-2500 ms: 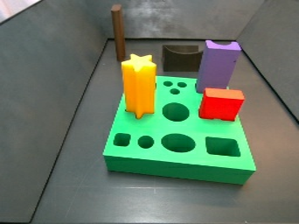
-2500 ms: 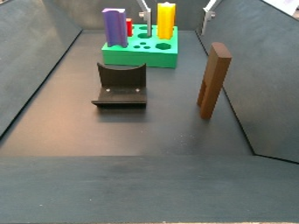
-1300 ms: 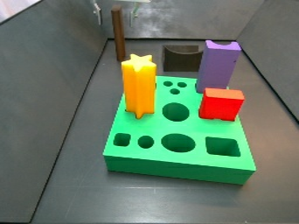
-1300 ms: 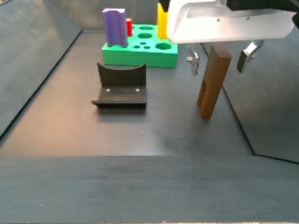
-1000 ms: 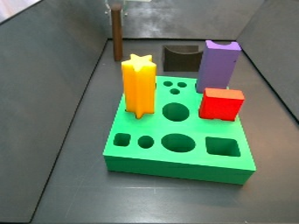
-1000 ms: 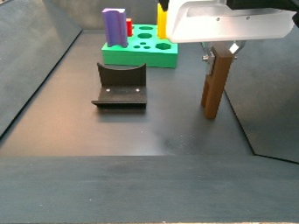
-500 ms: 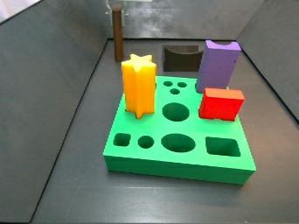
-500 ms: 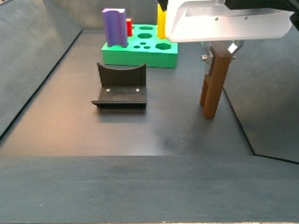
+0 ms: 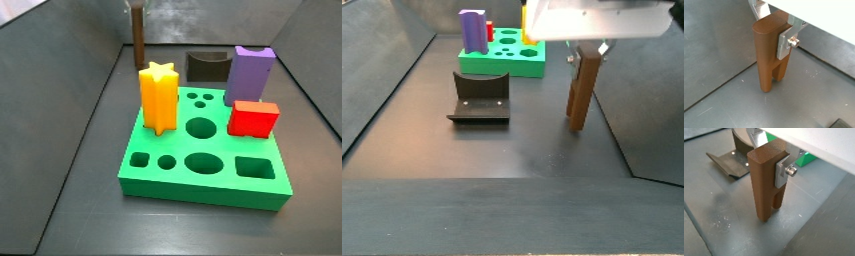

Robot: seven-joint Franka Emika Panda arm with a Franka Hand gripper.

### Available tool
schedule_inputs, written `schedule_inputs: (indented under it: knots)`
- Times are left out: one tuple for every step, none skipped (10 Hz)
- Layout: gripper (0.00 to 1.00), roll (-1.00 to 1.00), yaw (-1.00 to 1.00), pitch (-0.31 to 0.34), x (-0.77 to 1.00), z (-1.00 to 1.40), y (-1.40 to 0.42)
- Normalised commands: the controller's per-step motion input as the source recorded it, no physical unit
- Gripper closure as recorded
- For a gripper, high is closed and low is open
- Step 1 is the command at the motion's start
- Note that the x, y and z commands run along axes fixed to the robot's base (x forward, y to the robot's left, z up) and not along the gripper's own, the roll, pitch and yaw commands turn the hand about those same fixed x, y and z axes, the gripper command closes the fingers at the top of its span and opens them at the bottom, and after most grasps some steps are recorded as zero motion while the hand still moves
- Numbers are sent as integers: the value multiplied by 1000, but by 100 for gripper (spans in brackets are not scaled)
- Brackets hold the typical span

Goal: Pick up the square-circle object. Move up. Rotate the square-circle object. Move to above the board. Insert the square-circle object.
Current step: Move up, then rotate the square-circle object.

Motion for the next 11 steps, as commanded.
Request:
schedule_inputs:
  knots:
    - [100, 1, 33, 16, -37, 751, 7]
    - [100, 12, 25, 23, -27, 618, 7]
    - [100, 26, 16, 39, -14, 410, 9]
    - [100, 32, 13, 48, -7, 304, 10]
    - [100, 0, 0, 0, 556, 1000, -898]
    - [100, 5, -1, 32, 592, 926, -972]
    - [100, -19, 14, 99, 384, 757, -732]
    - [100, -36, 14, 108, 212, 603, -482]
    - [100, -48, 15, 66, 61, 401, -158]
    - [100, -52, 10, 45, 26, 304, -61]
    - [100, -213, -94, -24, 0, -1000, 0]
